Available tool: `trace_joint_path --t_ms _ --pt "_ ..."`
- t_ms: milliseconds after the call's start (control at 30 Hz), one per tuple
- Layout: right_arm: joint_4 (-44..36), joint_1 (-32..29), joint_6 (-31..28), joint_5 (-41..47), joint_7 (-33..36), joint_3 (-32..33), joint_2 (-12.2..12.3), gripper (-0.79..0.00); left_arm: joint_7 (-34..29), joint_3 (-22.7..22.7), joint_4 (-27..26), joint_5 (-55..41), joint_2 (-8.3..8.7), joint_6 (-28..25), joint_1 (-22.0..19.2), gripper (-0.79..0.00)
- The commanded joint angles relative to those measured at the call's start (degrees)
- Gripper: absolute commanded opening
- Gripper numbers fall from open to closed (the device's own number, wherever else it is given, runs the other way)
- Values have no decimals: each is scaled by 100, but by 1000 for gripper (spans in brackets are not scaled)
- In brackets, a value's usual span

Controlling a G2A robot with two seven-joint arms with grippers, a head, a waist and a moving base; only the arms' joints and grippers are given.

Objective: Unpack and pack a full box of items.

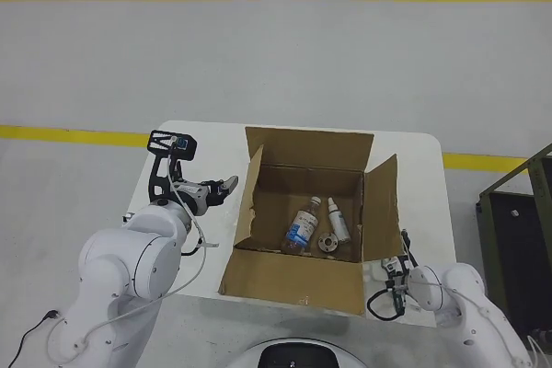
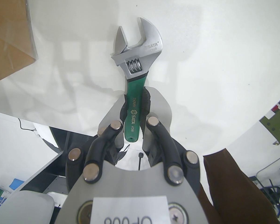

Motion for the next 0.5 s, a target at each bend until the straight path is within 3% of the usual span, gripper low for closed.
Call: trace_joint_path --t_ms 0,233,467 --pt "-85 -21 -8 9 3 46 3 -785 0 0 0 0 0 0 0 0" --pt "-795 -355 -84 306 -13 599 49 -785 0 0 0 0 0 0 0 0" --pt "-2394 -1131 -189 828 -54 1835 117 -785 0 0 0 0 0 0 0 0"
